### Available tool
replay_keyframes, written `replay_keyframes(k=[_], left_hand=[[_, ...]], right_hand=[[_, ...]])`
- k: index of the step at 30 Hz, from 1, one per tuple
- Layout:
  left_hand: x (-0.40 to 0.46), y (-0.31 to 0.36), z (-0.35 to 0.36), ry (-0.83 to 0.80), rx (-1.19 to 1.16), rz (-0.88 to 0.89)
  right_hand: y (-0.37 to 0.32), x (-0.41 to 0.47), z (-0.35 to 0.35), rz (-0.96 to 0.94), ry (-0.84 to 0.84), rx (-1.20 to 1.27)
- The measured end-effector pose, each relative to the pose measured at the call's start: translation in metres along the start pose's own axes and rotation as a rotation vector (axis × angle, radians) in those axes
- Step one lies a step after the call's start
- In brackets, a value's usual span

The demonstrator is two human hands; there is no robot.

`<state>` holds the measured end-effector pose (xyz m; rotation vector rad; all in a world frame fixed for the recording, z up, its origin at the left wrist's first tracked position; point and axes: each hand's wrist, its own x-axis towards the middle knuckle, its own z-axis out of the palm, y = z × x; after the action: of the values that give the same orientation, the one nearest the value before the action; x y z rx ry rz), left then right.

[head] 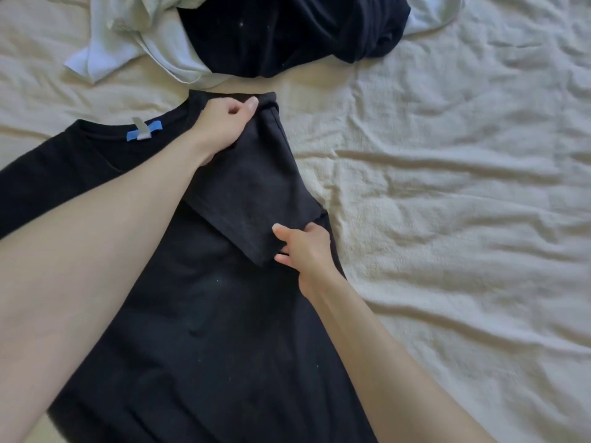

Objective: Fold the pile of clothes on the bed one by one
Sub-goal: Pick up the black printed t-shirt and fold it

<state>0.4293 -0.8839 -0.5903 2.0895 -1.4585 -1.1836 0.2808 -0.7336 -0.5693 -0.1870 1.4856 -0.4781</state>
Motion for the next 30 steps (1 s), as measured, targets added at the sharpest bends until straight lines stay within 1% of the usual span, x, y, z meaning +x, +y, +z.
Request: replay_keyframes(k=[3, 6, 8, 11, 15, 16, 18, 20, 23, 27, 30], left_hand=[[-0.018, -0.019, -0.006, 0.076, 0.244, 0.052], [-0.04, -0.044, -0.012, 0.111, 0.408, 0.071], [-0.048, -0.052, -0.014, 0.149, 0.432, 0.105], [-0.052, -0.052, -0.02, 0.234, 0.395, 0.142], [-0.065, -0.064, -0.025, 0.198, 0.555, 0.116], [-0.071, -0.069, -0.029, 0.203, 0.587, 0.1], [-0.089, -0.079, -0.037, 0.242, 0.615, 0.101], [-0.114, -0.091, -0.043, 0.264, 0.635, 0.162], [-0.165, -0.116, -0.053, 0.23, 0.646, 0.229], [-0.231, -0.166, -0.073, 0.207, 0.703, 0.242], [-0.263, -0.204, -0.1, 0.221, 0.708, 0.169]], right_hand=[[0.003, -0.004, 0.003, -0.005, 0.021, 0.024], [0.012, -0.007, 0.008, -0.017, 0.028, -0.009], [0.016, -0.01, 0.013, -0.006, 0.035, -0.007], [0.021, -0.014, 0.018, -0.006, 0.072, 0.017], [0.029, -0.022, 0.016, -0.031, 0.124, -0.008], [0.032, -0.025, 0.016, -0.067, 0.153, -0.074], [0.039, -0.033, 0.015, -0.183, 0.211, -0.283], [0.047, -0.043, 0.014, -0.32, 0.252, -0.54], [0.064, -0.059, 0.015, -0.498, 0.274, -0.884], [0.085, -0.076, 0.032, -0.699, 0.251, -1.327], [0.099, -0.081, 0.061, -0.813, 0.161, -1.573]])
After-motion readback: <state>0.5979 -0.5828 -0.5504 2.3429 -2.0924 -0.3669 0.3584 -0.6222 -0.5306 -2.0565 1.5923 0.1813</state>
